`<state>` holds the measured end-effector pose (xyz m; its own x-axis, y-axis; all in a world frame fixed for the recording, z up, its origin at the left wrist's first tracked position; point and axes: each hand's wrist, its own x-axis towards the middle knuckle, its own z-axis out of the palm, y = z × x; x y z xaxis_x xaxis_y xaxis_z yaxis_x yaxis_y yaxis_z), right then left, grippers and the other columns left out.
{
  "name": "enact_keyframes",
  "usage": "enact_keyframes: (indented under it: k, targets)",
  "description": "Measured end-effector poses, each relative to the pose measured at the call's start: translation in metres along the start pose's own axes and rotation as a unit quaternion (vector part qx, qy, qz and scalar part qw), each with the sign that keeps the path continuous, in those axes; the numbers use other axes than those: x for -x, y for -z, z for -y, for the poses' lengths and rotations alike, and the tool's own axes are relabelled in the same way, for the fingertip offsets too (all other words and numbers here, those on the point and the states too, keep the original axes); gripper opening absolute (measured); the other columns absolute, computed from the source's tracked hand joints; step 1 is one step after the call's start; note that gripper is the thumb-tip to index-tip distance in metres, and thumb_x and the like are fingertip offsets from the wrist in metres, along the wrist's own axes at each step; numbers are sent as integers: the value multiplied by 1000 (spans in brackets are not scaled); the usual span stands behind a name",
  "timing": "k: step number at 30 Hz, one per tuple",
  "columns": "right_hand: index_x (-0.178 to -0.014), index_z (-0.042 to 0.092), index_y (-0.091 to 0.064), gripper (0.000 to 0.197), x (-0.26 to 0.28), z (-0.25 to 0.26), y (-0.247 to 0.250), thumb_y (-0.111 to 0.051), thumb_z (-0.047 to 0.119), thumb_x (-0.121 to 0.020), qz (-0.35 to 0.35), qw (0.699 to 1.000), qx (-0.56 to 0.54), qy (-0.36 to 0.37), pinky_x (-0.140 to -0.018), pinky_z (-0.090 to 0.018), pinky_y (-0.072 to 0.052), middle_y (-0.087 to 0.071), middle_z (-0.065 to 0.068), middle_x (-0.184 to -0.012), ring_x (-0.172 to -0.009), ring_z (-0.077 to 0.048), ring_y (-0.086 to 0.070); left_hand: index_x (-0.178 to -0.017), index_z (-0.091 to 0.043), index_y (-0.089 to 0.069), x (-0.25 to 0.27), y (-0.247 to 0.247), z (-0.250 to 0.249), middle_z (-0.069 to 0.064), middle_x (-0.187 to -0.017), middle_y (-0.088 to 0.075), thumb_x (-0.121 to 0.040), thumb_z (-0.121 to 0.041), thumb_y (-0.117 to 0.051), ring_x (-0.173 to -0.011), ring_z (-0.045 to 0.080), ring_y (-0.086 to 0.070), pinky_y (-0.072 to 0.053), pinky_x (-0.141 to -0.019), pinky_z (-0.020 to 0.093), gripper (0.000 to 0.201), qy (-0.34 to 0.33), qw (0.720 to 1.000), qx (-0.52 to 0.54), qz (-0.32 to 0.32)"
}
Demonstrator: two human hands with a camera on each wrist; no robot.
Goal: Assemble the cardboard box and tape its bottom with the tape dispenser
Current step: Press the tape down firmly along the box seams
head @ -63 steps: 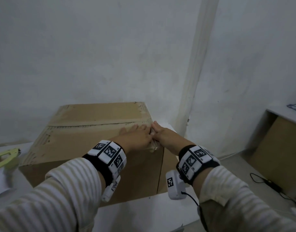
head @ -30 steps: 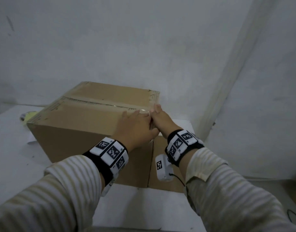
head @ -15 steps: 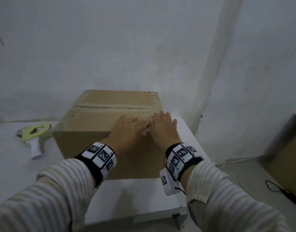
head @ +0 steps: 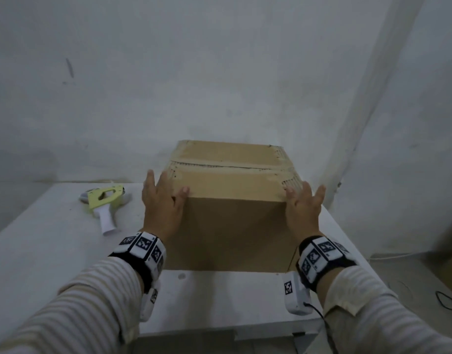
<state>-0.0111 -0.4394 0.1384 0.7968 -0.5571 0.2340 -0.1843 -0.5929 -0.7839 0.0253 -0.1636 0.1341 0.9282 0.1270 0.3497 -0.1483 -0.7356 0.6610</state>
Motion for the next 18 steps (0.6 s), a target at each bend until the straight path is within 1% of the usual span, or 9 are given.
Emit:
enact_keyframes:
  k: [2,4,6,8,11,13,16,18]
  targets:
    - [-150,15,-21,61,4,-4,0,-37,44,-99,8,1000,-20,4,-114,-45,-25,6,-14,-160,-144,-37,-15,-149,-11,-18,5,-3,6,9,-159,-2,-96,-41,-42,-146,29,-10,-19,-117,43,66,20,996,91,-7]
    - [-150,15,-19,60,8,-10,0,-37,41,-99,13,999,-40,12,-114,-44,-24,0,-15,-159,-143,-35,-17,-148,-10,-21,8,-7,11,11,-157,-8,-96,-38,-43,-144,27,-16,-23,-115,41,63,23,993,117,-14]
    - [-150,13,-19,58,11,-15,0,-36,38,-100,16,999,-45,26,-114,-43,-25,-11,-17,-155,-140,-34,-23,-143,-7,-29,8,-9,14,14,-150,-22,-96,-35,-46,-139,29,-25,-27,-113,40,57,20,992,119,-24]
    - [-149,12,-21,57,12,-17,1,-36,38,-100,24,998,-43,31,-112,-40,-27,-19,-17,-150,-137,-32,-28,-139,-7,-34,8,-9,13,14,-144,-30,-95,-34,-47,-133,28,-32,-30,-110,38,53,25,992,123,-31]
    - [-147,13,-25,56,11,-13,4,-35,40,-100,33,998,-39,26,-110,-40,-30,-23,-16,-148,-134,-32,-31,-139,-8,-35,8,-7,7,13,-143,-32,-95,-34,-48,-132,26,-34,-31,-110,38,53,37,990,130,-37]
    - [-145,12,-29,54,7,-8,7,-35,40,-100,37,999,-32,24,-109,-40,-32,-26,-17,-146,-132,-34,-34,-139,-9,-36,6,-2,0,11,-144,-35,-94,-37,-49,-132,26,-37,-33,-110,39,54,57,989,133,-40]
    - [-143,12,-32,54,-3,3,14,-36,43,-99,45,999,-19,20,-107,-44,-35,-27,-19,-144,-128,-37,-38,-136,-13,-40,0,8,-14,9,-142,-41,-92,-43,-50,-126,28,-46,-39,-105,43,53,97,985,135,-44]
    - [-144,13,-30,57,-13,17,24,-39,44,-98,50,998,-19,31,-108,-46,-35,-26,-19,-144,-129,-38,-38,-133,-13,-42,-9,19,-28,10,-139,-43,-92,-46,-49,-121,30,-50,-42,-101,44,53,101,986,121,-56]
